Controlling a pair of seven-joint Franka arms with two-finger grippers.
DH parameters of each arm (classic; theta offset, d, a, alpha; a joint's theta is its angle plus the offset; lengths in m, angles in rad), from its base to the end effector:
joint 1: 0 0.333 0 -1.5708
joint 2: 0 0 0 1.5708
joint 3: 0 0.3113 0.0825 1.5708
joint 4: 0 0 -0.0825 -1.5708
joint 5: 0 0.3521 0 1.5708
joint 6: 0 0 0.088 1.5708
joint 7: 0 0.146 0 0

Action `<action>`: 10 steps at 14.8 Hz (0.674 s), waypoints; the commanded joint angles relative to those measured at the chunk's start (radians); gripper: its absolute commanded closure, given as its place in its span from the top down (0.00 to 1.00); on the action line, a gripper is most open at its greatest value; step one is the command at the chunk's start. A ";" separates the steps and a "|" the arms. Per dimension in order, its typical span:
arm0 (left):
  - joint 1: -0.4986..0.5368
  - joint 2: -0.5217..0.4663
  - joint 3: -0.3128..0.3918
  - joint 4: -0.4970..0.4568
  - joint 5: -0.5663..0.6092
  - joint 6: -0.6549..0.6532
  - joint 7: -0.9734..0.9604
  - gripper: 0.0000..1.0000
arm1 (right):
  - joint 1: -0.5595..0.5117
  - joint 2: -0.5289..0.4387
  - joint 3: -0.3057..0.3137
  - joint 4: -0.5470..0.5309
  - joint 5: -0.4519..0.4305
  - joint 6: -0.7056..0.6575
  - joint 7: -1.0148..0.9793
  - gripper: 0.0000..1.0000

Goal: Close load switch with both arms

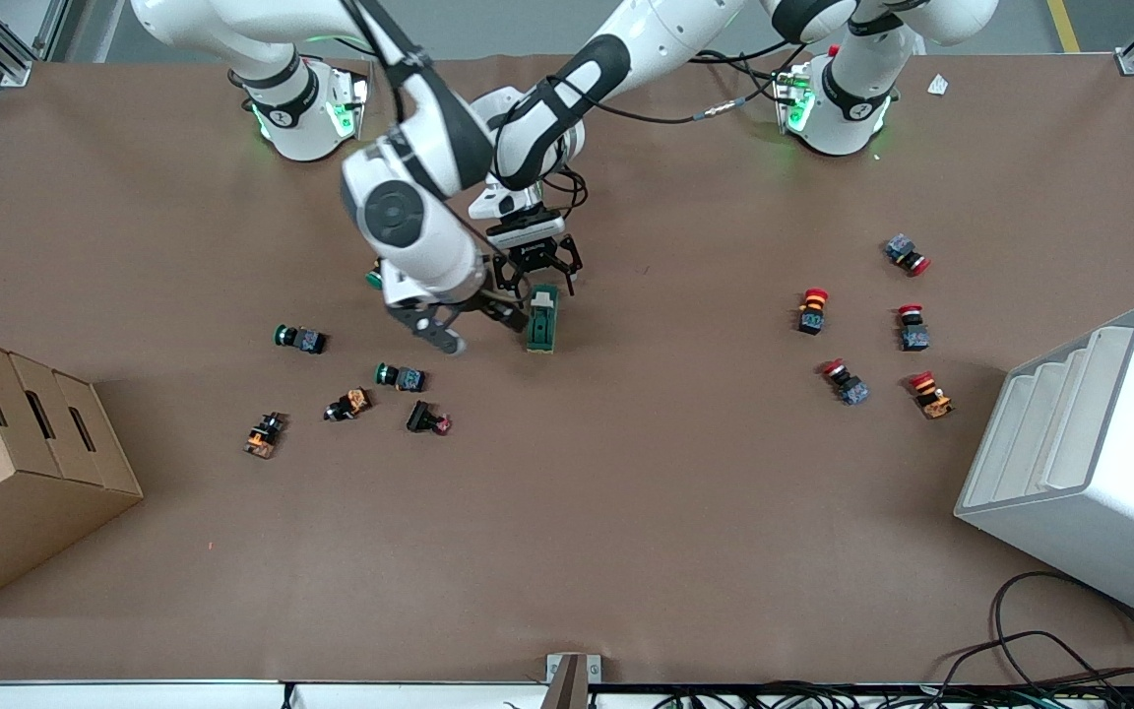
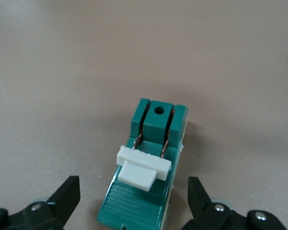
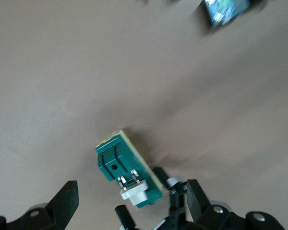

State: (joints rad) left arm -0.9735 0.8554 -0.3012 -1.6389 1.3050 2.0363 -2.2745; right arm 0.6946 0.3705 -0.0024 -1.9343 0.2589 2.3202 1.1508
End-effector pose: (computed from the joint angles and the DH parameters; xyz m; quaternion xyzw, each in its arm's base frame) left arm 0.2838 -0.5750 0.1145 -0.9116 -0.0896 -0.3955 0.0675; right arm 0.4524 0.3907 0.2752 -0.9459 0.3102 0.0708 0.0634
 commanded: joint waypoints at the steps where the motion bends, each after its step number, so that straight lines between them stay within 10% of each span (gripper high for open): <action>1: -0.010 -0.004 0.005 -0.047 0.107 0.004 -0.112 1.00 | 0.042 0.040 -0.011 0.005 0.028 0.057 0.024 1.00; 10: -0.013 0.017 0.005 -0.154 0.370 0.025 -0.333 0.99 | 0.095 0.131 0.009 0.026 0.114 0.143 0.023 1.00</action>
State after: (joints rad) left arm -0.9848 0.8505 -0.3020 -1.7763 1.6364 2.0250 -2.5568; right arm 0.7811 0.4844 0.0012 -1.9256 0.3370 2.4587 1.1708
